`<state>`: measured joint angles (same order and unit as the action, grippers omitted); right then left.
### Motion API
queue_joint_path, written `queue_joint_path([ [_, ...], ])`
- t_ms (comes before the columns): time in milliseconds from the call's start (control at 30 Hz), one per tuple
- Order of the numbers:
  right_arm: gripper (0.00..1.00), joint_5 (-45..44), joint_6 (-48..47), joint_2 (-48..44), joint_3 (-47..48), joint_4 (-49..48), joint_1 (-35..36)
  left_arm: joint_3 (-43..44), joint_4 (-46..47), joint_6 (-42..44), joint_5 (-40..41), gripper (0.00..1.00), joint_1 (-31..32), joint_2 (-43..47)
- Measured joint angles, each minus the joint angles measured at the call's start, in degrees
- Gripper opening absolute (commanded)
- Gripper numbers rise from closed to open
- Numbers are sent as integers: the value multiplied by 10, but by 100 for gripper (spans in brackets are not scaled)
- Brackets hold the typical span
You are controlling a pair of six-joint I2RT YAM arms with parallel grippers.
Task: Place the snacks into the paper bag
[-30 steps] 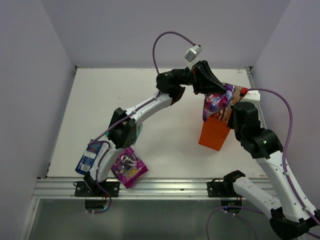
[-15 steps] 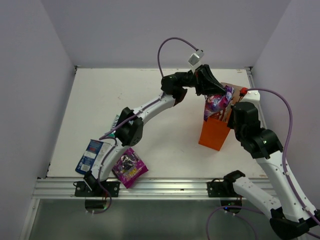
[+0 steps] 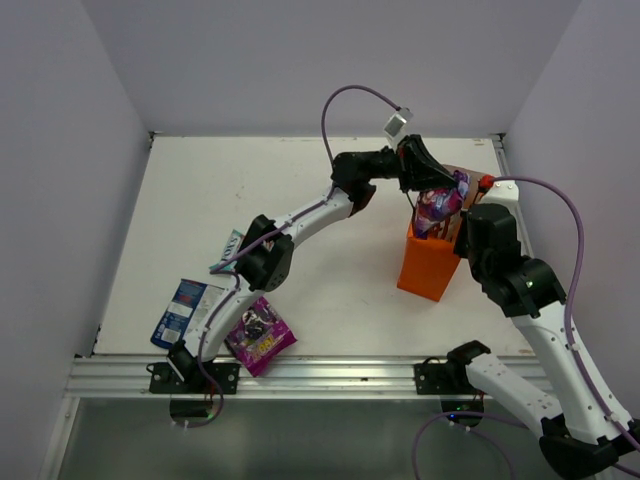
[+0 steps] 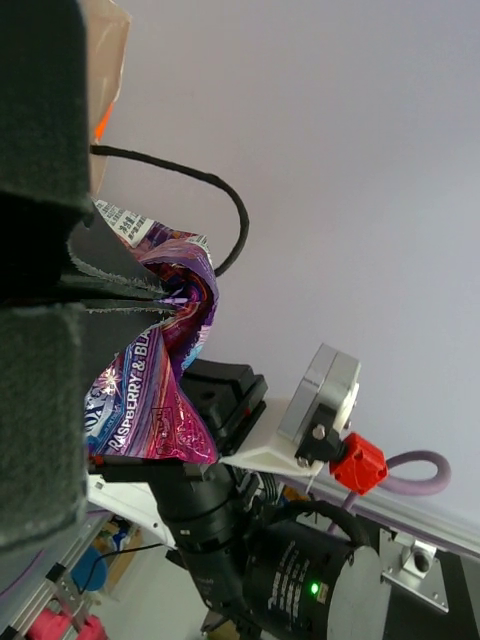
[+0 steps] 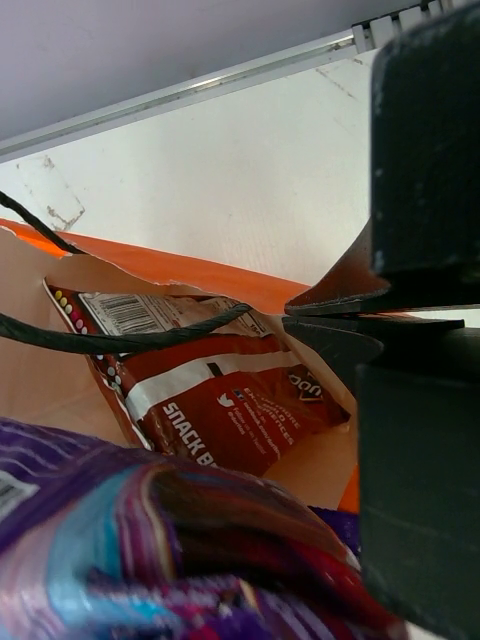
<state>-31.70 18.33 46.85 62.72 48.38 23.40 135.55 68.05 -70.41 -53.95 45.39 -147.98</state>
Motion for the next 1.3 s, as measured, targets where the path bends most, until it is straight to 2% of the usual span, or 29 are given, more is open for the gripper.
queue_joint_path([
  [267, 0, 9, -2, 0, -1, -4, 0, -19, -72, 83, 33, 0, 0, 0],
  [333, 0, 11, -3, 0, -1, -5, 0, -38, -86, 99, 38, 12, 0, 0],
  [367, 0, 13, -3, 0, -1, -5, 0, -46, -95, 105, 39, 26, 0, 0],
  [400, 0, 13, -3, 0, -1, -6, 0, -53, -104, 111, 41, 48, 0, 0],
  [500, 0, 13, -4, 0, -1, -7, 0, -56, -114, 123, 42, 67, 2, 0],
  [633, 0, 13, -4, 0, -1, -9, 0, -61, -147, 154, 43, 70, 9, 16],
  [767, 0, 14, -4, 0, -1, -9, 0, -105, -206, 204, 49, 71, 24, 81],
  [867, 0, 14, -4, 0, -1, -9, 0, -190, -243, 256, 65, 72, 40, 186],
  [1000, 0, 13, -4, -1, -2, -8, 0, -335, -275, 329, 108, 72, 59, 370],
  [1100, 0, 13, -4, -1, -2, -8, 0, -460, -290, 398, 172, 72, 63, 527],
  [1200, 0, 13, -4, -1, -2, -8, 0, -602, -309, 463, 277, 70, 58, 692],
  [1300, 0, 13, -4, -1, -2, -8, 0, -714, -303, 483, 319, 65, 25, 797],
])
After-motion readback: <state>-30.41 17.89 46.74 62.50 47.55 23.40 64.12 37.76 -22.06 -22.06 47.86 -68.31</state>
